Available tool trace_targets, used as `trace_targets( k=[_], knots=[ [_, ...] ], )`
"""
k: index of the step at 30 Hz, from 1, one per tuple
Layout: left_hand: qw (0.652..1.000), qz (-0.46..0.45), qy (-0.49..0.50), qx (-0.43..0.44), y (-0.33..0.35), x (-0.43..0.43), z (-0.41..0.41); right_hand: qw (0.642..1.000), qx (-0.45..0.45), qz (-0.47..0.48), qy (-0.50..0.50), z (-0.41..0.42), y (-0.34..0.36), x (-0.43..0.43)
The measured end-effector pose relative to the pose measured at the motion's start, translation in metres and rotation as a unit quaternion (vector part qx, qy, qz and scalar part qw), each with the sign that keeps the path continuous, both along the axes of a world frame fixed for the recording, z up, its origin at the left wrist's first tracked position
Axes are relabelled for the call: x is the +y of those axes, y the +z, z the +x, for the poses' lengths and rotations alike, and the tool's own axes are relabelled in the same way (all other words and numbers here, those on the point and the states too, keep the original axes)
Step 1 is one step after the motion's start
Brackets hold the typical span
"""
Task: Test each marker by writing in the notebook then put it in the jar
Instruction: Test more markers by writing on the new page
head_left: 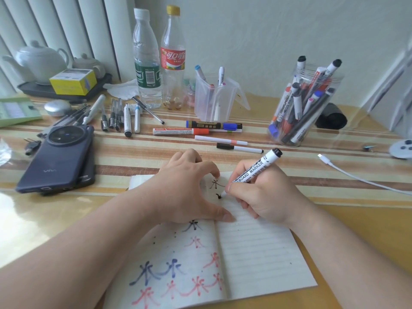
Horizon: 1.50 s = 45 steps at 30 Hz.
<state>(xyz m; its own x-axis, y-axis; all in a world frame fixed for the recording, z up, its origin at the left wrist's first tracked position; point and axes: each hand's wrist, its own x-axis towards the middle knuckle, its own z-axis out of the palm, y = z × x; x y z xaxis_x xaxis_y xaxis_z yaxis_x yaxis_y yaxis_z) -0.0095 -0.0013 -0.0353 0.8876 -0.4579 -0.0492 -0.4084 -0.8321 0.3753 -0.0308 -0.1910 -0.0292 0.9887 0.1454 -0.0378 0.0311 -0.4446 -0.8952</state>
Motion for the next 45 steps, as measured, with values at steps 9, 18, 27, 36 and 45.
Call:
trace_targets(
  k=[9, 18, 27, 36, 45],
  knots=[
    [1.0, 0.016, -0.003, 0.01, 0.0035, 0.0006, -0.0025, 0.999, 0.006, 0.008, 0.035, -0.0022, 0.0007, -0.0016],
    [1.0, 0.027, -0.002, 0.004, 0.0037, -0.0003, -0.0033, 0.999, -0.01, 0.001, 0.032, -0.002, 0.0001, -0.0007],
    [0.999, 0.031, 0.0, 0.01, 0.0052, -0.0006, -0.0035, 0.998, -0.002, -0.001, 0.068, -0.0054, 0.0026, -0.0012],
    [1.0, 0.025, 0.0, 0.009, 0.0038, -0.0005, -0.0034, 0.998, -0.005, 0.057, 0.01, -0.0005, 0.0017, -0.0101],
    [1.0, 0.025, 0.002, 0.011, 0.0035, -0.0005, -0.0036, 1.0, -0.018, 0.009, 0.011, -0.0009, 0.0001, -0.0064]
  ],
)
